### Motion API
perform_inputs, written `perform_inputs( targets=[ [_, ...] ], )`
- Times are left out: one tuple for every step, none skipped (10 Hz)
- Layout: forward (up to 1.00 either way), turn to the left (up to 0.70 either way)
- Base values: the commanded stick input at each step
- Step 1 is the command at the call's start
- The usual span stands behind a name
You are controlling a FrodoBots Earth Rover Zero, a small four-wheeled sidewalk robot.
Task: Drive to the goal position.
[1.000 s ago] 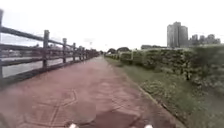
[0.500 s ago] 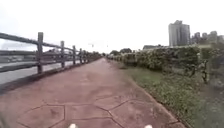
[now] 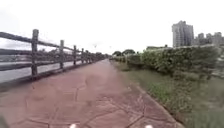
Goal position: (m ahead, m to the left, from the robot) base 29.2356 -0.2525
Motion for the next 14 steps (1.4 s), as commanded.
perform_inputs(
  targets=[
    [0.91, 0.0],
    [0.91, 0.0],
    [0.91, 0.0],
    [0.91, 0.0],
    [0.91, 0.0],
    [0.91, 0.0],
    [0.91, 0.0],
    [0.91, 0.0],
    [0.91, 0.0],
    [0.91, 0.0],
    [0.91, 0.0],
    [0.91, 0.0],
    [0.91, 0.0],
    [0.91, 0.0]
  ],
)
